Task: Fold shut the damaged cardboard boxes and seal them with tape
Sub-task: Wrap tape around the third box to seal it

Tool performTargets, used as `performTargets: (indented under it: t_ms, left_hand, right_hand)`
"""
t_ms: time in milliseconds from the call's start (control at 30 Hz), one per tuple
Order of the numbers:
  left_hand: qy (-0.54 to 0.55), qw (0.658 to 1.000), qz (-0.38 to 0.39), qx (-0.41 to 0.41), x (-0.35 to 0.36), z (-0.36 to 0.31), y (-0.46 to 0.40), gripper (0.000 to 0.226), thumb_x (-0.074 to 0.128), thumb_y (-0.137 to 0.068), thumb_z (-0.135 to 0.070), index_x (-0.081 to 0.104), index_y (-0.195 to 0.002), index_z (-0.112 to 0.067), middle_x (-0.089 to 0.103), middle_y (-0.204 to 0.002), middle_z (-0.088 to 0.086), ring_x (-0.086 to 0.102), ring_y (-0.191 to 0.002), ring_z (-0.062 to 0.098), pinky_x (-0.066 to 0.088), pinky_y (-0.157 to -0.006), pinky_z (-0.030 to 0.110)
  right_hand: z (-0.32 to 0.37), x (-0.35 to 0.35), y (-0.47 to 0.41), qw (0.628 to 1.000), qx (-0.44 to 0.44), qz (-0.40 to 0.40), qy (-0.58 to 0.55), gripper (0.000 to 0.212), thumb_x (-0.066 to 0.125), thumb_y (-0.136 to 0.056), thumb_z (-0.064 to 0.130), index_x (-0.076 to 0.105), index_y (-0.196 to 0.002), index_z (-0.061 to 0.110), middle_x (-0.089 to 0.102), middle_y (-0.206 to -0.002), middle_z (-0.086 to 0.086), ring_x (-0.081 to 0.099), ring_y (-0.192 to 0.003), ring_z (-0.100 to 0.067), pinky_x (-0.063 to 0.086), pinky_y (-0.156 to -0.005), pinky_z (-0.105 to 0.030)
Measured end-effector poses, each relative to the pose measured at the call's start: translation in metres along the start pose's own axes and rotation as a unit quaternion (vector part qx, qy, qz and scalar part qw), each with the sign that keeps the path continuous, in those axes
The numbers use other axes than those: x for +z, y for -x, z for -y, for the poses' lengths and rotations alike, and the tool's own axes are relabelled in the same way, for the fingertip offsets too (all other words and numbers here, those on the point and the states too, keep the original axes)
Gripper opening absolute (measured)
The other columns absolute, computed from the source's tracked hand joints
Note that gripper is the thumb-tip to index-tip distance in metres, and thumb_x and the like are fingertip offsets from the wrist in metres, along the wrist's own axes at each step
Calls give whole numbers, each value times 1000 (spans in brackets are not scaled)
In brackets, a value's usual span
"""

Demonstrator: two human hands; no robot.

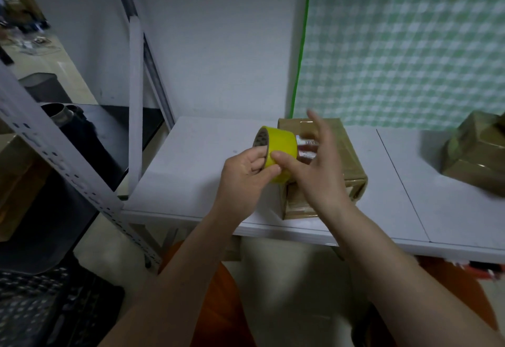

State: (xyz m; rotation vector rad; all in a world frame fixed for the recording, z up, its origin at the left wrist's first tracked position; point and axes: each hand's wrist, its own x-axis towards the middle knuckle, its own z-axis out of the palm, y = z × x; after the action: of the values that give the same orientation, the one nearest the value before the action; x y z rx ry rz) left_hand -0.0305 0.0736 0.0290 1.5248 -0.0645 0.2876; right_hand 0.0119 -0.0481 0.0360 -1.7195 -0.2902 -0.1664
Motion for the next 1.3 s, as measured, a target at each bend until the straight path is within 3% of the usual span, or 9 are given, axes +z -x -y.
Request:
performTargets:
  t_ms: [33,100,200,300,467,700,867,1067,1300]
  left_hand:
    - [-4,1000,11,-1,1,-1,0,41,54,-84,18,64,-101,-18,74,-82,-11,69,-81,4,53,-74,17]
    - [-16,999,35,1,2,-4,-2,42,57,-82,19,65,-101,-18,74,-83,-9,68,-82,6,54,-77,20]
    - [-34,998,51,13,7,-8,-2,42,58,-82,17,66,-101,-20,74,-85,-8,67,-84,7,54,-81,22]
    - [-28,998,47,14,15,-10,0,42,57,-83,16,67,-103,-20,74,-86,-6,66,-84,6,54,-80,22]
    - [-68,995,61,38,21,-13,0,44,64,-81,12,66,-108,-24,74,-88,-11,67,-83,0,51,-77,16]
    - [-109,991,68,47,30,-9,-4,40,66,-80,10,67,-116,-8,74,-92,-3,64,-80,-5,48,-76,13]
    - [-104,990,78,45,30,-5,-1,41,67,-80,8,68,-115,-13,74,-91,-7,63,-84,-4,48,-78,15]
    - [-65,993,91,48,33,-8,-2,44,66,-79,2,65,-115,-24,74,-96,-4,65,-89,5,51,-83,22]
    - [-114,987,97,60,31,-10,-5,38,67,-80,6,68,-114,-11,74,-91,-5,61,-84,-3,49,-80,17]
  right_hand:
    - [-2,-3,-1,992,-97,-15,79,54,76,-77,24,53,-124,33,49,-110,-3,52,-101,-19,48,-83,-28]
    - [-6,-6,0,959,-235,-16,161,31,68,-81,22,68,-112,25,49,-104,0,47,-98,-24,40,-86,-25]
    - [-6,-12,2,937,-293,-31,188,24,58,-88,22,72,-106,16,51,-97,0,49,-92,-23,36,-81,-17]
    - [-6,-18,6,951,-266,-30,155,21,59,-86,21,74,-100,13,54,-96,1,54,-91,-19,43,-80,-22]
    - [3,-33,5,983,-161,-11,91,28,72,-77,7,70,-101,22,56,-93,5,54,-81,-3,42,-75,-9]
    - [4,-41,6,987,-146,-34,52,18,73,-76,4,74,-84,20,62,-87,-4,57,-78,-8,49,-74,-22]
    - [-1,-45,7,988,-144,-28,48,11,73,-76,4,74,-80,14,62,-85,-6,58,-78,-10,50,-75,-26]
    - [-1,-50,7,987,-158,-29,1,18,72,-76,8,69,-85,24,58,-90,-2,58,-81,-18,50,-77,-30]
    - [-1,-49,6,984,-175,-23,25,13,69,-77,9,71,-82,21,58,-87,-2,58,-80,-13,50,-73,-30]
